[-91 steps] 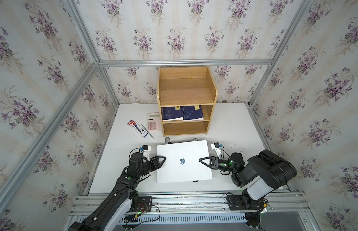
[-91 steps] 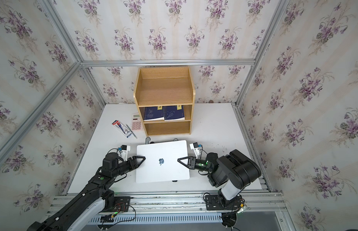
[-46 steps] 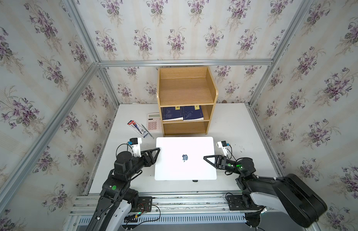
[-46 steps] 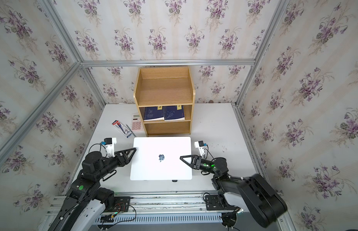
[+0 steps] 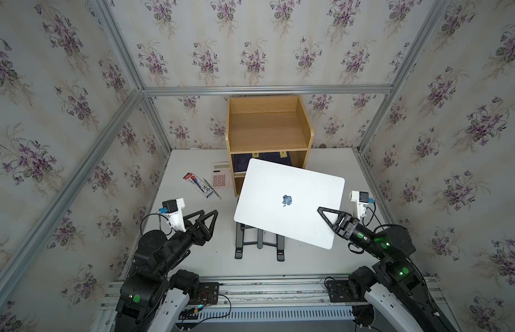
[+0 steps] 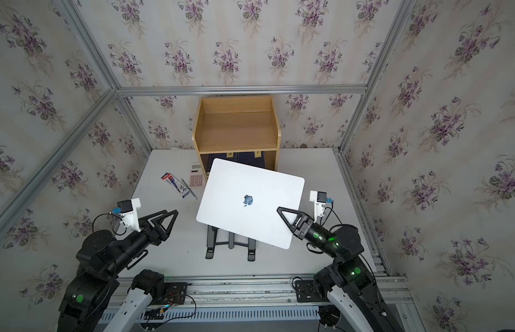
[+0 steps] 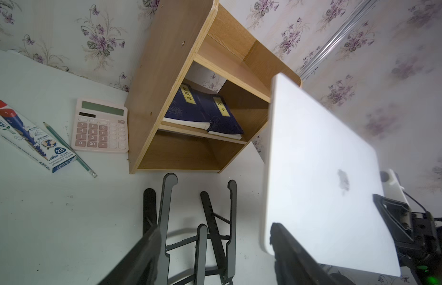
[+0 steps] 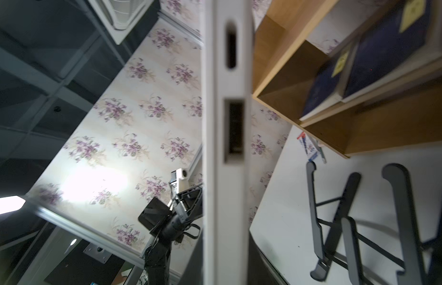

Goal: Close the laptop lid and set it aside
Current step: Pick up the laptop from the computer stand, then place the laptop on the shelf.

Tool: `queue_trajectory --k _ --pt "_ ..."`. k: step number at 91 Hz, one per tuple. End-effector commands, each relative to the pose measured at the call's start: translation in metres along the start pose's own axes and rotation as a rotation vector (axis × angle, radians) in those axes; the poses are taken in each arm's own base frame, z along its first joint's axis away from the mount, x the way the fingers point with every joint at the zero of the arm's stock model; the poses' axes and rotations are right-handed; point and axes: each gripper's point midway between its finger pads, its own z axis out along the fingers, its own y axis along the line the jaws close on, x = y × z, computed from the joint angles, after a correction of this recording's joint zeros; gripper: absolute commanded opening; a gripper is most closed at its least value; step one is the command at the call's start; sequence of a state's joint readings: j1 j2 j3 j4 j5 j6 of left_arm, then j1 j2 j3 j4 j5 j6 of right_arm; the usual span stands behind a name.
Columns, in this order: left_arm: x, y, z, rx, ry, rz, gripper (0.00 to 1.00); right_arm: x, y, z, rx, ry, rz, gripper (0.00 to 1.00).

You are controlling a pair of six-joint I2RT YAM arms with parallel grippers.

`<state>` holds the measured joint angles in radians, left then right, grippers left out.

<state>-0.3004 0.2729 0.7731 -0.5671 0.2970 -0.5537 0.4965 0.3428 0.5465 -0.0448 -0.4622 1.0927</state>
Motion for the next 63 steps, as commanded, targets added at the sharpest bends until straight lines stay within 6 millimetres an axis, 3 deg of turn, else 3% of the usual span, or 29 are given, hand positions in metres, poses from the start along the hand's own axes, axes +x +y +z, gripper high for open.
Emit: queue_trajectory --k 1,10,19,41,53,63 --pt "-0.001 -0.028 -0.003 0.144 0.021 0.011 0.72 -0.031 0.026 -0.009 -0.015 -0.137 -0.009 0.00" --pt "0.001 -0.038 -0.004 0.208 0.029 0.026 0.72 -0.059 0.066 -0.019 -0.148 -0.266 0.022 0.00" --pt "0.002 -0.036 -0.005 0.201 0.021 0.037 0.72 -0.080 0.101 -0.029 -0.299 -0.356 0.076 0.00" --pt "0.007 -0.032 -0.002 0.203 0.020 0.020 0.72 -0.135 0.140 -0.056 -0.461 -0.623 0.188 0.00" --pt "0.006 -0.032 0.001 0.217 0.010 0.000 0.72 -0.160 0.147 -0.045 -0.520 -0.685 0.257 0.00" --pt "0.006 -0.030 0.005 0.215 0.002 -0.009 0.72 -0.179 0.174 -0.020 -0.515 -0.672 0.243 0.00"
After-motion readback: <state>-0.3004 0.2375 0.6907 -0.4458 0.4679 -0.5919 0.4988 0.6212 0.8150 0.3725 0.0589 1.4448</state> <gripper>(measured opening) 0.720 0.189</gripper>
